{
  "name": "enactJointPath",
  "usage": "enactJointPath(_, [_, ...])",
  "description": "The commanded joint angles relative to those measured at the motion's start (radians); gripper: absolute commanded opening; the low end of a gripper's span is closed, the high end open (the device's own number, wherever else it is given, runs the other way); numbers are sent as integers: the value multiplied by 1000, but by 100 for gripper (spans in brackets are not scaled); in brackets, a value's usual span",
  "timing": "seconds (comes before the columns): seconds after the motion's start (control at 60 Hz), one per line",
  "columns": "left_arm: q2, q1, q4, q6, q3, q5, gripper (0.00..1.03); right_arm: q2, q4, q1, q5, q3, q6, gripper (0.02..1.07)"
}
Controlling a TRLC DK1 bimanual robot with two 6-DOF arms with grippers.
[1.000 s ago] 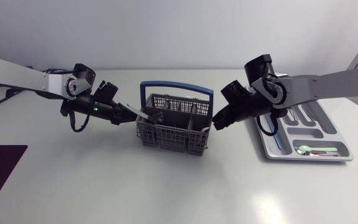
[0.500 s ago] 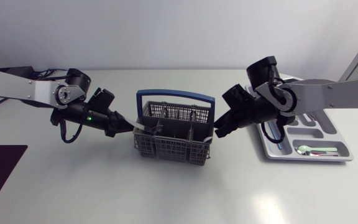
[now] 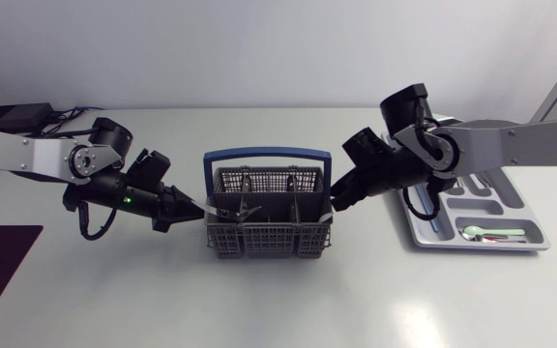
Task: Unload the cutlery basket into the drawer organizer.
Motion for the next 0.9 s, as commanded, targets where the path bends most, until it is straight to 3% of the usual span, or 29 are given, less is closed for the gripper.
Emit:
enactJointPath(0.0, [19,0,-1,22,30,35,3,26,9,30,-22,40,23,8])
enactJointPath(0.233, [5,46,-1,27,42,32,4,-26,25,10,48,-18,15,8])
enactJointPath(0.367, [-45,104,-1,50,28,29,14,-112,30,-22,86,-69,15,8])
enactJointPath(0.45, [-94,132,-1,60,13,29,21,-181,29,-37,103,-105,5,23])
enactJointPath(0.55, [-174,153,-1,70,-16,29,22,-265,9,-50,102,-151,-14,47])
enactJointPath(0.583, [-203,155,-1,73,-29,29,22,-290,2,-51,102,-165,-15,50])
enactJointPath(0.883, [-369,113,1,119,-144,11,25,-497,-87,-2,86,-245,-52,52])
